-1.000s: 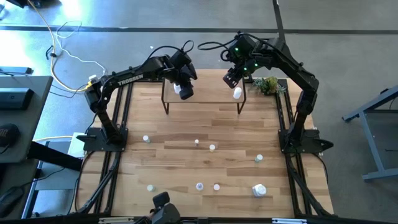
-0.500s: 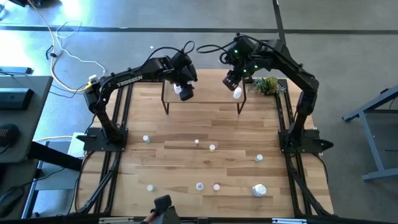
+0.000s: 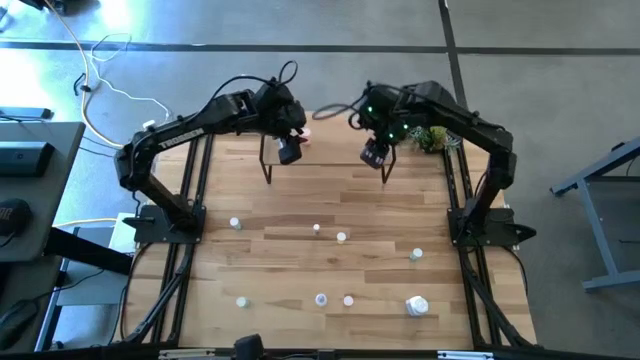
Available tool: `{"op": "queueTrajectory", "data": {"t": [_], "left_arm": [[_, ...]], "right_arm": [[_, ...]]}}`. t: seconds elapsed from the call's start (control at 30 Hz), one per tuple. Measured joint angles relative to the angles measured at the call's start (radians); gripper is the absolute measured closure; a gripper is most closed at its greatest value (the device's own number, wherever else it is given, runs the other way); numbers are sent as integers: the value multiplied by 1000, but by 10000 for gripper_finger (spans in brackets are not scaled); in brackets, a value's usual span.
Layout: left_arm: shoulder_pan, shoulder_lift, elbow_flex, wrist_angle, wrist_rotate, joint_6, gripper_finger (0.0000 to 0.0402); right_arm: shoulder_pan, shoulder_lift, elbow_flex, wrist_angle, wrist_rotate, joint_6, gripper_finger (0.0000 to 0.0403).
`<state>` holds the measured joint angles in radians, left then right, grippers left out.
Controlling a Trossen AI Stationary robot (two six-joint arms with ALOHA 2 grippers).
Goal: Pick and place medicine bottles onto shelf by color
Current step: Put the thin white pill bottle on the shelf
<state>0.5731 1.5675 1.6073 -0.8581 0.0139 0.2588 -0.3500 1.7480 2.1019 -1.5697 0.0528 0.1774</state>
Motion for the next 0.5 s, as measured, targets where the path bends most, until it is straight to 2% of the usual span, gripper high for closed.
{"op": "queueTrajectory", "data": {"t": [0.23,0.5], "left_arm": [[-35,-60,0,-112,20,-27,204],[-98,-104,-37,-232,202,-39,204]], "right_arm": [[38,-136,-270,122,-5,147,249],[162,-291,-511,333,-18,399,249]]}}
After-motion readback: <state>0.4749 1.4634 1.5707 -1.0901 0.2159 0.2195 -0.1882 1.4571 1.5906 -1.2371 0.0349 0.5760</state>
